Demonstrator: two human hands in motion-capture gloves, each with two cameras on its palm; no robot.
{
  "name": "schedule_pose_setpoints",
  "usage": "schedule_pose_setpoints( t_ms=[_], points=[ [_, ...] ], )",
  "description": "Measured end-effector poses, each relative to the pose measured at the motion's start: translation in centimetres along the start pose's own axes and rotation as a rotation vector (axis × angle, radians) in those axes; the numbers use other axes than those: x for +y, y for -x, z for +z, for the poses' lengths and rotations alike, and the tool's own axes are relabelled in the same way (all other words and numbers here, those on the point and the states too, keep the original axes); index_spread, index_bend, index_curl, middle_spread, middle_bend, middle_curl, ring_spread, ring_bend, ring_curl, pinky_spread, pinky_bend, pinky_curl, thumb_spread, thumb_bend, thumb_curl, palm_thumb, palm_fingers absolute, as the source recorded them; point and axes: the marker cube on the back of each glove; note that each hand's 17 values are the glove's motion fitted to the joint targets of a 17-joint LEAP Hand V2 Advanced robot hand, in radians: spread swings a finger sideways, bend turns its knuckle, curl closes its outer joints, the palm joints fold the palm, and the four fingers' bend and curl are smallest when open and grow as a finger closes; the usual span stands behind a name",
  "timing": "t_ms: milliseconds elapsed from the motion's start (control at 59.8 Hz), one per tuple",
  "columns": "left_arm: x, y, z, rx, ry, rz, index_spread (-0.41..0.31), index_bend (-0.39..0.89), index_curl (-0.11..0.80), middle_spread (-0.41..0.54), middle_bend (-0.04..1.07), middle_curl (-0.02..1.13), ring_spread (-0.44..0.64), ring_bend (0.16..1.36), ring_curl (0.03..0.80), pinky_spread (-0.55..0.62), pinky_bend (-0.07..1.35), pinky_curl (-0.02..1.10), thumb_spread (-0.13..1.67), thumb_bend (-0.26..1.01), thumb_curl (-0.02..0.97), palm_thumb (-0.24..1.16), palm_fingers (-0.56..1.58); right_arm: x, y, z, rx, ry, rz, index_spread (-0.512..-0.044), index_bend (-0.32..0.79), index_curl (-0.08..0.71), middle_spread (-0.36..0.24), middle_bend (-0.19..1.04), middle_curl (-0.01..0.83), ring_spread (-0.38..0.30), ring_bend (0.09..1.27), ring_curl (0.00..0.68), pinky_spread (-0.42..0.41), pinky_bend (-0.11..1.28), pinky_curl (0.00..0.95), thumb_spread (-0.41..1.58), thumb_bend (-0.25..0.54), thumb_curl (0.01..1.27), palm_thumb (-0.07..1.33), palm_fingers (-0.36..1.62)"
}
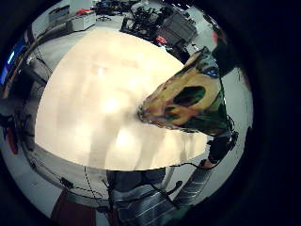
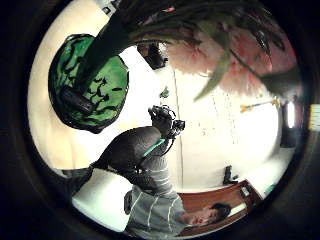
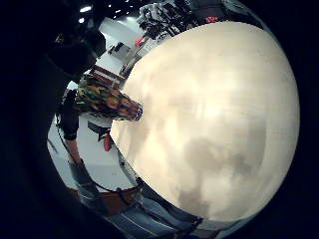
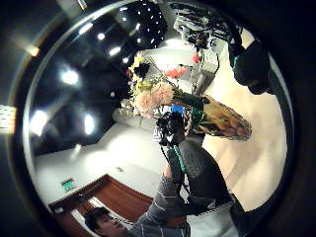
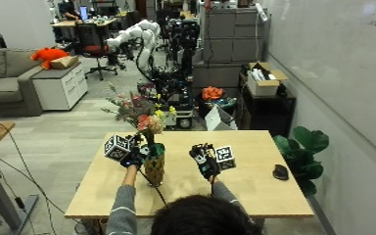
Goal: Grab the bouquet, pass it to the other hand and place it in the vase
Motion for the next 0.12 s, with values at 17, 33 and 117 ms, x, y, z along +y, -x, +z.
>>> schedule_pose_setpoints(
  t_ms=[17,33,117],
  points=[
    [-0.3,0.1,0.3,0.024,-0.021,0.04,0.216,0.08,0.168,0.432,0.18,0.27,0.44,0.54,0.273,0.45,0.34,0.3,0.76,-0.04,0.363,0.21,-0.16,0.1,0.2,0.0,-0.015,0.004,0.01,-0.271,0.14,0.322,-0.12,0.29,0.433,-0.18,0.32,0.382,0.084,0.16,0.275,1.03,-0.026,0.37,0.57,0.94],
    [0.0,-0.2,0.4,0.088,-0.001,0.075,0.216,0.09,0.166,0.434,0.18,0.27,0.45,0.54,0.271,0.45,0.33,0.3,0.76,-0.04,0.362,0.21,-0.15,0.1,0.3,0.1,-0.027,0.007,0.019,-0.271,0.14,0.322,-0.12,0.29,0.432,-0.18,0.32,0.382,0.084,0.16,0.275,1.03,-0.026,0.37,0.57,0.94],
    [1.1,-1.6,1.3,0.369,0.193,0.105,0.216,0.09,0.154,0.423,0.18,0.27,0.45,0.54,0.271,0.45,0.32,0.3,0.76,-0.04,0.361,0.21,-0.13,-0.1,-0.1,0.0,-0.004,0.003,0.039,-0.271,0.14,0.323,-0.119,0.29,0.432,-0.18,0.32,0.383,0.084,0.16,0.273,1.03,-0.025,0.37,0.57,0.94]
  ],
)
